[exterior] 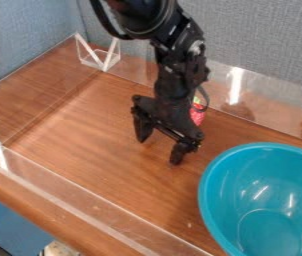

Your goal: Remove the strawberry from inside the blue bowl and put it on the table

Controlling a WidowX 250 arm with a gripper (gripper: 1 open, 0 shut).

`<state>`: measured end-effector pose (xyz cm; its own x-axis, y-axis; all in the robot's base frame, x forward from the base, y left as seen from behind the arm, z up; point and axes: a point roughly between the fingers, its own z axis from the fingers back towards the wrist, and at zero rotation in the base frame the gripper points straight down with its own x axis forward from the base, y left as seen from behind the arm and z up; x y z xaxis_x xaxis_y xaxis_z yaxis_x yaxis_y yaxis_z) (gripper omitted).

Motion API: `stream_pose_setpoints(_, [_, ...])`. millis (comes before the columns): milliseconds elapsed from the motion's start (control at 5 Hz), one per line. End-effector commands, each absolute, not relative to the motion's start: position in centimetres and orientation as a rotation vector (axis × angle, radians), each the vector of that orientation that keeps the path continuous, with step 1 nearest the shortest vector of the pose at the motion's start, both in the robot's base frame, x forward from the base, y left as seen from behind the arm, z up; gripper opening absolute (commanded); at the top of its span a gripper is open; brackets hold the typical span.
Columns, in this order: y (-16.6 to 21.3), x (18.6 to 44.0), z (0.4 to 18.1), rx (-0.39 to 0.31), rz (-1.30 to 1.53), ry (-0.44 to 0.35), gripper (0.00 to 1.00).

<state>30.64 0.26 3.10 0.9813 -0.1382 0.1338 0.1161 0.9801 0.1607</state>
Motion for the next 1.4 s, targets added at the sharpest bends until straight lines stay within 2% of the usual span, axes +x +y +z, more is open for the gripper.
stream_pose_setpoints(0, [1.2,32.1,4.3,0.149,-0.149,-0.2,1.0])
stream_pose_setpoints(400, [0.0,33.2,5.3,0.151,-0.104,-0.216,1.0])
stream_pose_setpoints(800, [1.8,34.7,4.1,0.156,0.032,-0.225,1.0])
stream_pose_setpoints(1000, [2.6,35.1,3.4,0.161,0.098,-0.219,0.0])
stream_pose_setpoints(1200, [2.9,35.0,3.7,0.16,0.081,-0.218,0.0])
